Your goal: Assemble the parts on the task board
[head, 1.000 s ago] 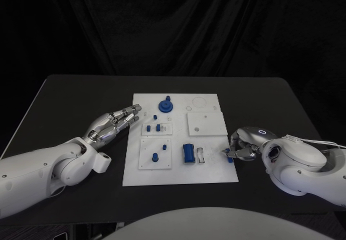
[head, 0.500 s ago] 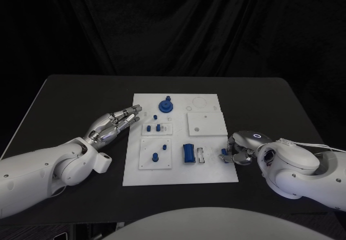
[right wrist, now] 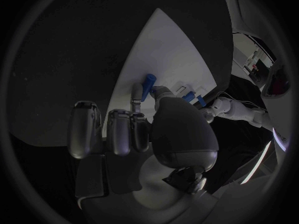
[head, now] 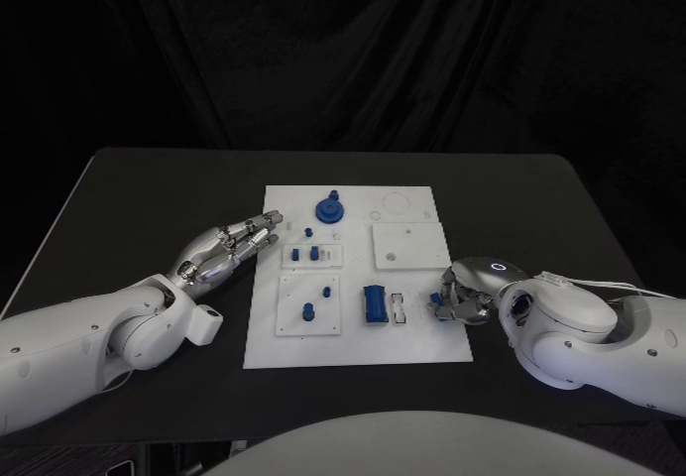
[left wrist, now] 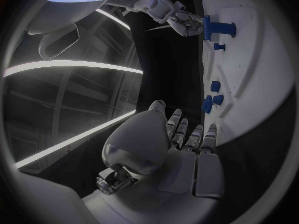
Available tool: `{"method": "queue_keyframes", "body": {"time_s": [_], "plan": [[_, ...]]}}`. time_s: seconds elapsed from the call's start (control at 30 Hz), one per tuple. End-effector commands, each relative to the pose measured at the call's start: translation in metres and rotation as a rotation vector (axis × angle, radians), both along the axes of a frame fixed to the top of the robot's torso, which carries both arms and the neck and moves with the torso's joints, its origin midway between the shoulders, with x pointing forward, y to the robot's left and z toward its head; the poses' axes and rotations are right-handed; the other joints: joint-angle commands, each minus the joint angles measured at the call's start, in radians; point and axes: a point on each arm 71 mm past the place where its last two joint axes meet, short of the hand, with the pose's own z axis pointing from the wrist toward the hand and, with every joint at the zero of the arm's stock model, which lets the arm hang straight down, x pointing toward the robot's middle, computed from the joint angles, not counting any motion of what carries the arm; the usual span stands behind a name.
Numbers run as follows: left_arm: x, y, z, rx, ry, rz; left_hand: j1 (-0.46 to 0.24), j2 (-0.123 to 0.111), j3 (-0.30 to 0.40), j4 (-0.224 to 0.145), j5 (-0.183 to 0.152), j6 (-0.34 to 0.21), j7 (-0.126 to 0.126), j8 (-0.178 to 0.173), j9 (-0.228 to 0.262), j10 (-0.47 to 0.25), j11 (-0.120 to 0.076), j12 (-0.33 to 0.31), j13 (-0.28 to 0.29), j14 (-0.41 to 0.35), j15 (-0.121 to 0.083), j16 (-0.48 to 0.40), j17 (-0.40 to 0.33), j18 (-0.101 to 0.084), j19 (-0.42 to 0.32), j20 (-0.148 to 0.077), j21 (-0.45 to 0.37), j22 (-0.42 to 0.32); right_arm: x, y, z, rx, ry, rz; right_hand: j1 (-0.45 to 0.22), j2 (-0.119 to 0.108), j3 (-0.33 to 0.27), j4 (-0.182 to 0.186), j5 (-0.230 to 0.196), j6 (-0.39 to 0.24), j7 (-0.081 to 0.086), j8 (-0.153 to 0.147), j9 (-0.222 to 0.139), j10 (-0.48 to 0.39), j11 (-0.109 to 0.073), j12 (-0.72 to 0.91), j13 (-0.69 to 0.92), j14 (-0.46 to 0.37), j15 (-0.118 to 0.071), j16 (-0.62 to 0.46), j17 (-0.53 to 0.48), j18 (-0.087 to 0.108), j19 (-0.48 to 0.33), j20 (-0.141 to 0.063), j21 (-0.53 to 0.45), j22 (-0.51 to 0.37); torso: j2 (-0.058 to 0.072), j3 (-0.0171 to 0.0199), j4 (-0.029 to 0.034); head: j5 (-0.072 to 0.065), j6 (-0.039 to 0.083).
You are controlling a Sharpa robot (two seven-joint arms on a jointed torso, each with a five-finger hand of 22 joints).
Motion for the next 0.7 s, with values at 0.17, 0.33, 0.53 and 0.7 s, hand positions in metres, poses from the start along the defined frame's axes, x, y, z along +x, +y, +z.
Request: {"method": "queue_keyframes", "body": {"time_s": [0.17, 0.33, 0.53, 0.7], "plan": [[-0.002, -0.002, 0.005, -0.061, -0.06, -0.014, 0.014, 0.002, 0.009, -0.001, 0.009, -0.001, 0.006, -0.004, 0.0, 0.001, 0.009, 0.004, 0.001, 0.0, 0.004, 0.007, 0.001, 0.009, -0.002, 0.007, 0.006, 0.001, -0.004, -0.003, -0.012, 0.035, 0.085, -0.05, 0.061, -0.001, 0.045, 0.0, 0.077, -0.012, -0.002, -0.007, -0.082, 0.102, 0.006, 0.003, 0.263, 0.078, 0.006, -0.003, 0.107, -0.001, 0.027, 0.006, -0.007, 0.193, 0.001, 0.0004, 0.0023, 0.003, 0.0], [-0.002, 0.0, 0.004, -0.06, -0.059, -0.011, 0.016, 0.002, 0.011, -0.002, 0.01, -0.001, 0.006, -0.004, 0.0, 0.0, 0.01, 0.003, 0.001, 0.0, 0.004, 0.006, 0.001, 0.009, -0.002, 0.007, 0.006, 0.0, -0.005, 0.001, -0.01, 0.176, 0.101, -0.095, 0.077, -0.008, 0.067, 0.0, 0.133, -0.017, 0.0, 0.001, -0.082, 0.102, 0.007, 0.003, 0.263, 0.078, 0.007, -0.003, 0.107, -0.001, 0.027, 0.006, -0.01, 0.192, 0.001, -0.0007, 0.0014, 0.008, 0.0], [-0.002, 0.0, 0.003, -0.059, -0.056, -0.011, 0.016, 0.002, 0.011, -0.002, 0.01, -0.001, 0.006, -0.004, 0.0, 0.0, 0.01, 0.003, 0.001, 0.0, 0.004, 0.006, 0.001, 0.009, -0.002, 0.007, 0.006, 0.0, -0.008, 0.006, -0.005, 0.4, 0.112, -0.164, 0.067, -0.015, 0.084, 0.002, 0.193, -0.022, 0.005, 0.001, -0.086, 0.102, 0.011, 0.003, 0.263, 0.079, 0.01, -0.001, 0.111, 0.001, 0.025, 0.008, -0.016, 0.19, 0.001, -0.0001, 0.0007, 0.006, 0.0], [-0.003, 0.0, 0.002, -0.059, -0.053, -0.012, 0.016, 0.002, 0.011, -0.002, 0.01, -0.001, 0.006, -0.004, 0.0, 0.0, 0.01, 0.003, 0.001, 0.0, 0.004, 0.006, 0.001, 0.009, -0.002, 0.007, 0.006, 0.0, -0.008, 0.01, 0.0, 0.509, 0.082, -0.179, 0.067, -0.02, 0.095, 0.001, 0.223, -0.02, 0.005, 0.005, -0.087, 0.102, 0.011, 0.003, 0.263, 0.08, 0.01, 0.002, 0.117, 0.0, 0.027, 0.009, -0.012, 0.192, 0.001, 0.0005, 0.001, 0.004, 0.0]]}}
